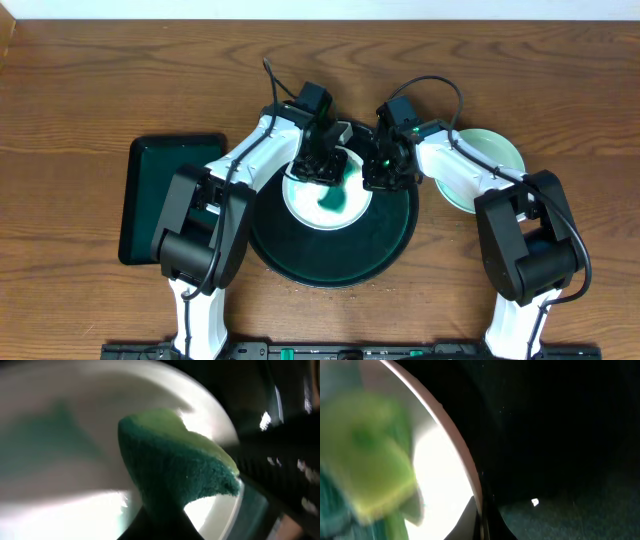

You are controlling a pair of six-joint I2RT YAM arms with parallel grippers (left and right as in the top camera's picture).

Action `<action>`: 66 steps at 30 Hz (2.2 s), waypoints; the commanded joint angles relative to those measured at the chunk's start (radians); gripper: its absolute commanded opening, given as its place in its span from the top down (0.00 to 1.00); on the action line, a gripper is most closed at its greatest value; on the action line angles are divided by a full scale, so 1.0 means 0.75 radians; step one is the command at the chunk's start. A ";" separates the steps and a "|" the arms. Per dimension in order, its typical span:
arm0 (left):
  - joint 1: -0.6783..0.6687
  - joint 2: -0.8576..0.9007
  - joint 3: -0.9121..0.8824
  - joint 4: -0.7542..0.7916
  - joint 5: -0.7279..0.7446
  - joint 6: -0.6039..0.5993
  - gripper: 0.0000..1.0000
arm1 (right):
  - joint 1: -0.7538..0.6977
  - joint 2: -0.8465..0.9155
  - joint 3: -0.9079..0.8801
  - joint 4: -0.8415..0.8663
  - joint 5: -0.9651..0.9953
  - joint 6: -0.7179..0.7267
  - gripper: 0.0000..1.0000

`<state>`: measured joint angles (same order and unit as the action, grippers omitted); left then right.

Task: Clean dirty plates on tray and stack at the side
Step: 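Scrub the held plate with the sponge in the left gripper, then lift the plate with the right gripper and stack it on the right pile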

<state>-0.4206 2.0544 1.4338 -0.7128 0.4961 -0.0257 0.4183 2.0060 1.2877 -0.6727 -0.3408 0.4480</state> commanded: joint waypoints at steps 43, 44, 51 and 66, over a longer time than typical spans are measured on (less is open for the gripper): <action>0.477 -0.393 0.034 -0.325 -0.568 -0.283 0.93 | 0.287 -0.408 0.012 -0.127 0.828 -0.084 0.99; 0.479 -0.393 0.034 -0.325 -0.568 -0.283 0.93 | 0.319 -0.434 0.013 -0.131 0.899 -0.085 0.99; 0.481 -0.393 0.034 -0.325 -0.592 -0.283 0.93 | 0.597 -0.591 0.013 -0.140 1.470 -0.087 0.99; 0.481 -0.393 0.034 -0.325 -0.592 -0.283 0.93 | 0.930 -0.604 0.012 -0.019 2.123 -0.527 0.99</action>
<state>-0.0654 1.7561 1.4536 -0.9577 0.0647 -0.2325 1.0946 1.5696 1.2892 -0.6983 1.0672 0.1364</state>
